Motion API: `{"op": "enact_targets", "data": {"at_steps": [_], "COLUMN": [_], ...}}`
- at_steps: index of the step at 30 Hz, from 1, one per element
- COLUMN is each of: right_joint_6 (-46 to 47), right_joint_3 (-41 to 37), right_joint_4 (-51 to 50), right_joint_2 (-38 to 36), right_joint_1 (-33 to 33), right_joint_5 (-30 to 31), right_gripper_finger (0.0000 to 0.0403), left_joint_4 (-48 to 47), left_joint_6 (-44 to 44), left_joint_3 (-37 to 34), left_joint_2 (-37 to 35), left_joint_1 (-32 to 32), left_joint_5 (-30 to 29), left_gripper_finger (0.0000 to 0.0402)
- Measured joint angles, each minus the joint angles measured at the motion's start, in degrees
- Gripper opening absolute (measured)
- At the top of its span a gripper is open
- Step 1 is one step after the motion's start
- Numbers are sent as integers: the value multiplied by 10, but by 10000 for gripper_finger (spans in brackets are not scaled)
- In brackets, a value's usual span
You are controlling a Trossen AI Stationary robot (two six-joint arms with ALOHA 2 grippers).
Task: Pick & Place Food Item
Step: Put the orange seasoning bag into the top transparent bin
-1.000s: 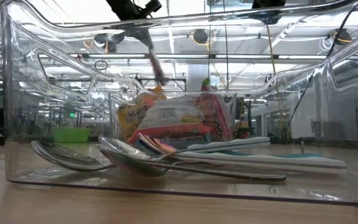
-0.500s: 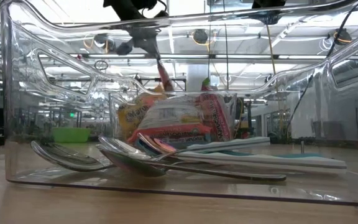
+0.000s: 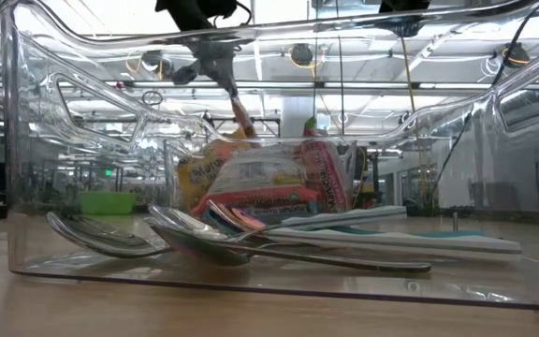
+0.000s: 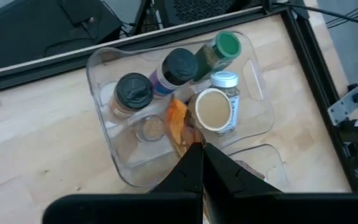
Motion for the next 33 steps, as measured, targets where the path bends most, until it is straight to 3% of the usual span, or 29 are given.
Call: {"op": "enact_targets", "data": {"at_steps": [23,33], "right_joint_6": [3,3], "right_joint_3": [0,0], "right_joint_4": [-11,-13], "right_joint_2": [0,0], "right_joint_1": [-7,-7], "right_joint_5": [0,1], "right_gripper_finger": [320,320], "left_joint_4": [-45,-39], "left_joint_6": [29,24], "left_joint_3": [-1,-52], "left_joint_2": [14,14], "left_joint_1": [3,-1], "left_joint_5": [-35,-37], "left_gripper_finger": [0,0]}}
